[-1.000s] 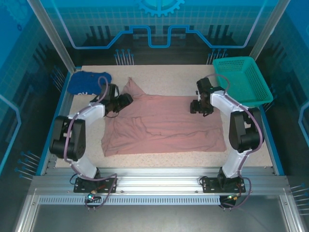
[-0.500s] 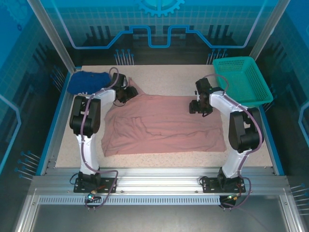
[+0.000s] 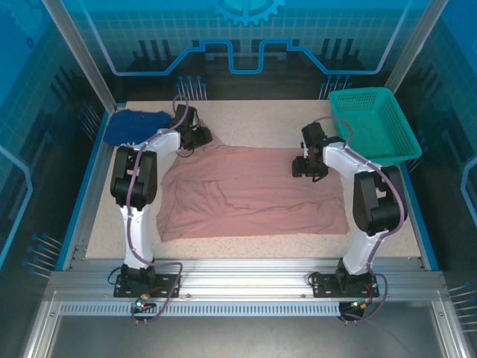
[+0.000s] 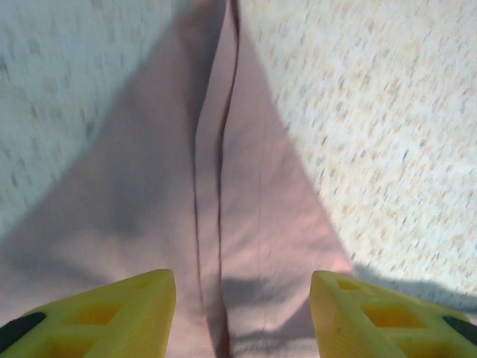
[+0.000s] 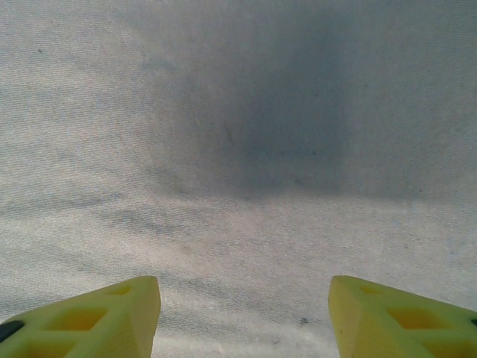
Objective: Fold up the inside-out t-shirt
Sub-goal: Fold the T-shirt at the center of the table.
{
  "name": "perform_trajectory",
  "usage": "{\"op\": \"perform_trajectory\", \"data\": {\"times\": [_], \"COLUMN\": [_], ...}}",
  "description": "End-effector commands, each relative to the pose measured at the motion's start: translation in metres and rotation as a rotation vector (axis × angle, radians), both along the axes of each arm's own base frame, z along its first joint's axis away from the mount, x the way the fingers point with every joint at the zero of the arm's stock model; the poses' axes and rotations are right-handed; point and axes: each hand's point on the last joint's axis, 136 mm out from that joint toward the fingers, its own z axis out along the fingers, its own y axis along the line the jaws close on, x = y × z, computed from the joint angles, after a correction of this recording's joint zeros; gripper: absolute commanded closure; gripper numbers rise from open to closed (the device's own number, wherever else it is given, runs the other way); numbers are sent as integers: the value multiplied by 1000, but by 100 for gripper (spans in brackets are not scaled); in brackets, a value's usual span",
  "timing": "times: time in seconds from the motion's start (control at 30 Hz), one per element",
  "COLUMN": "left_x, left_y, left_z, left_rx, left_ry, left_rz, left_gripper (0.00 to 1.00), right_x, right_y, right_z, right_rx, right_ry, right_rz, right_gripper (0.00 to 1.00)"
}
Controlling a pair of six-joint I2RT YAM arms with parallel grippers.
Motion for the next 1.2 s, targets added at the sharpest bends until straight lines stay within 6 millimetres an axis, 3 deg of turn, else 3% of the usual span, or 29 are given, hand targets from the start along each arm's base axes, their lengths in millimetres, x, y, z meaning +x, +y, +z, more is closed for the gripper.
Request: {"op": "perform_trajectory", "data": {"times": [0.0,0.37,0.6,0.8,1.17], "left_x": [19,67,81,84,98], "left_y": [21,22,28,36,34], "left_z": [-1,-21,-33,-36,-35], "left_rx": [99,115,98,44,-60], "left_ry": [2,86,105,112,78], "left_rz": [-4,-34,12,47,61], "left_gripper": [47,45,46,59,89], "right_x": [0,2,0,2,2], "right_y": [2,3,4,10,10], "right_z": [0,4,5,6,6], "right_rx": [12,2,6,12,-2], "right_ry": [-8,-12,-15,-18,-16], "right_rz": [15,26,27,39,44], "right_gripper": [37,37,37,37,37]}}
